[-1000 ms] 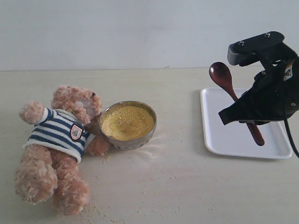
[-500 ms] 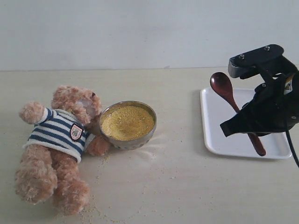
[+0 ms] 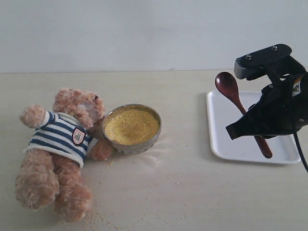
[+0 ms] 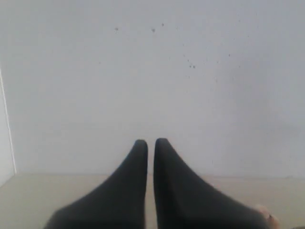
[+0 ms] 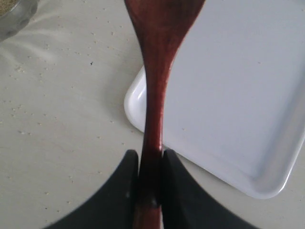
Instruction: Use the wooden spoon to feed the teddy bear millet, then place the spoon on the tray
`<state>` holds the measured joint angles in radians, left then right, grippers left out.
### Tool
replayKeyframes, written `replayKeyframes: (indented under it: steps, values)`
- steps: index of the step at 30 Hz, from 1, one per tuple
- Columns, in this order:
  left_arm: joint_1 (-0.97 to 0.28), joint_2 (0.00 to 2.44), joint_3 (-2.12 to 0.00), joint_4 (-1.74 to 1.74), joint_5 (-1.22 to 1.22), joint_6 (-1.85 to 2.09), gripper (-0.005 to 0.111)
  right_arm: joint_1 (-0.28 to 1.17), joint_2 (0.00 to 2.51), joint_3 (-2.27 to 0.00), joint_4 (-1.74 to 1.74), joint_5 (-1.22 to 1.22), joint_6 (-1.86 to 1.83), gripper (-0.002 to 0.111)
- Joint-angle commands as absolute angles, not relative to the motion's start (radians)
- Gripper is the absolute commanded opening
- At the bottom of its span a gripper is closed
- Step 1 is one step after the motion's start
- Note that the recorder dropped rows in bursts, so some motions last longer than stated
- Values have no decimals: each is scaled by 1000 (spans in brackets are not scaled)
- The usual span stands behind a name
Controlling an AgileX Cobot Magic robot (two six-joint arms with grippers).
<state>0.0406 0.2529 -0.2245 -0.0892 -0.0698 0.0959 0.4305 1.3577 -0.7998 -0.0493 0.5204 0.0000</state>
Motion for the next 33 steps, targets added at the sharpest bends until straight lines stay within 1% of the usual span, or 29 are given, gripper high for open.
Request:
replayKeyframes:
  steps: [1,3,8,15,27,33]
  values:
    - [36,65,-217,-89,48,85,5,428,1348,-796,-56,508,-8,0]
    - [36,0,-217,-53,130,87,5,428,1348,-796,-56,508,-8,0]
    - [41,0,-208,64,292,82,5,428,1348,-798,-48,506,-8,0]
    - [41,2,-142,198,387,82,5,428,1348,-798,-38,507,-8,0]
    - [41,2,-113,199,335,68,5,428,1348,-798,-38,512,-8,0]
    - [41,2,-113,78,307,68,5,428,1348,-798,-38,512,-8,0]
